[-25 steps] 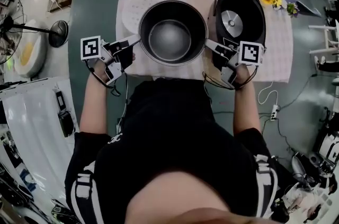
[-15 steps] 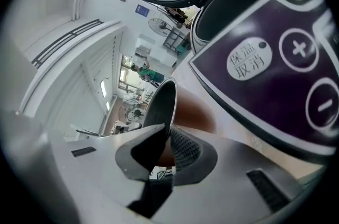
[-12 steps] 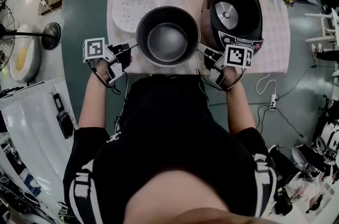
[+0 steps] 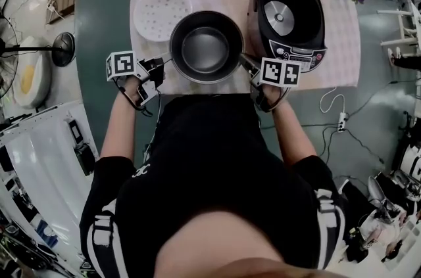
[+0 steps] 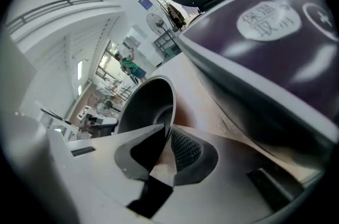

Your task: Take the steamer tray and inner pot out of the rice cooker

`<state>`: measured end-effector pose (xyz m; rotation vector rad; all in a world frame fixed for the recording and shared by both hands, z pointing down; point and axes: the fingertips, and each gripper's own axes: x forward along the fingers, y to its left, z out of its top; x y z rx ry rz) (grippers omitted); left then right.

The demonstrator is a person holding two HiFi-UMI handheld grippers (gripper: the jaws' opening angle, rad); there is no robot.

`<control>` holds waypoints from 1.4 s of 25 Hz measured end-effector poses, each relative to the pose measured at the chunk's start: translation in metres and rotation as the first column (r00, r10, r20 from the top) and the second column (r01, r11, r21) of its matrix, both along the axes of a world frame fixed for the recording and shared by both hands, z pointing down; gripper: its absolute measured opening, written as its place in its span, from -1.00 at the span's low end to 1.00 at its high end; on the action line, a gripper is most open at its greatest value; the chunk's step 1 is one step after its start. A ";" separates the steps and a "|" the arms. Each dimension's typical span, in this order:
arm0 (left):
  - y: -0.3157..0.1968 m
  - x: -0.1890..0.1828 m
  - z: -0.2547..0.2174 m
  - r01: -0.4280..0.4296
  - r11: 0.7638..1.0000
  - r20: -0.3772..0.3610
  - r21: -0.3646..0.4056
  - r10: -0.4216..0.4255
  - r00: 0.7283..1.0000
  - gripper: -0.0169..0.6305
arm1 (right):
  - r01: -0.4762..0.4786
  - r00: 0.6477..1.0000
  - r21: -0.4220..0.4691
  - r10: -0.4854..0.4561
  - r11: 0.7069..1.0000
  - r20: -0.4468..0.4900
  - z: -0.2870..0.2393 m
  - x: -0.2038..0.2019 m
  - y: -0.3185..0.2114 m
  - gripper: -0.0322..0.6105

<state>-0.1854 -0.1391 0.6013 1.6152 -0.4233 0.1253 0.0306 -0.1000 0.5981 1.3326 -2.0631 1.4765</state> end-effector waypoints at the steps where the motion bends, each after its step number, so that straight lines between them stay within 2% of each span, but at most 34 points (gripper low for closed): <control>1: -0.001 0.000 0.000 -0.007 1.000 0.009 0.010 0.007 1.000 -0.91 | -0.004 0.999 0.005 0.004 1.000 -0.036 0.002 0.000 0.000 -0.79; 6: -0.001 0.000 -0.001 -0.056 0.997 0.084 0.061 0.051 0.995 -0.91 | -0.025 0.984 0.062 0.035 0.998 -0.173 0.003 -0.001 0.000 -0.76; 10: -0.003 0.004 -0.001 -0.114 0.983 0.171 0.146 0.089 0.981 -0.91 | -0.045 0.965 0.076 0.064 0.996 -0.255 0.004 0.001 -0.001 -0.75; 12: -0.002 0.004 -0.003 -0.150 0.968 0.215 0.200 0.106 0.971 -0.91 | -0.042 0.962 0.074 0.060 0.996 -0.267 0.004 0.000 -0.001 -0.75; 14: -0.001 0.005 -0.004 -0.211 0.938 0.291 0.277 0.127 0.948 -0.90 | -0.014 0.954 0.087 0.039 0.996 -0.296 0.003 -0.003 0.000 -0.75; 17: -0.004 0.003 -0.004 -0.326 0.851 0.472 0.412 0.107 0.875 -0.80 | 0.045 0.921 0.162 0.022 0.986 -0.389 -0.006 -0.002 -0.001 -0.67; 19: -0.018 0.001 -0.015 -0.353 0.781 0.553 0.516 0.010 0.833 -0.78 | 0.064 0.896 0.243 0.052 0.968 -0.442 -0.023 0.001 -0.009 -0.67; 21: -0.035 -0.002 -0.037 -0.332 0.717 0.565 0.613 -0.104 0.818 -0.78 | 0.065 0.887 0.331 0.097 0.942 -0.451 -0.045 0.002 -0.021 -0.67; 23: -0.051 -0.006 -0.066 -0.284 0.663 0.532 0.693 -0.204 0.822 -0.78 | 0.057 0.888 0.425 0.149 0.903 -0.436 -0.071 0.000 -0.036 -0.67; 26: -0.072 -0.009 -0.115 -0.222 0.559 0.467 0.799 -0.343 0.815 -0.78 | 0.045 0.885 0.575 0.235 0.817 -0.402 -0.120 -0.003 -0.059 -0.67; 31: -0.092 -0.007 -0.189 -0.179 0.381 0.367 0.907 -0.506 0.780 -0.78 | 0.023 0.888 0.777 0.344 0.628 -0.304 -0.207 -0.006 -0.087 -0.67; 33: -0.093 -0.003 -0.214 -0.174 0.318 0.333 0.932 -0.558 0.760 -0.78 | 0.021 0.891 0.827 0.365 0.562 -0.271 -0.234 -0.008 -0.092 -0.67; 35: -0.093 0.000 -0.233 -0.199 0.256 0.318 0.946 -0.611 0.725 -0.80 | 0.031 0.887 0.858 0.382 0.512 -0.260 -0.255 -0.009 -0.095 -0.67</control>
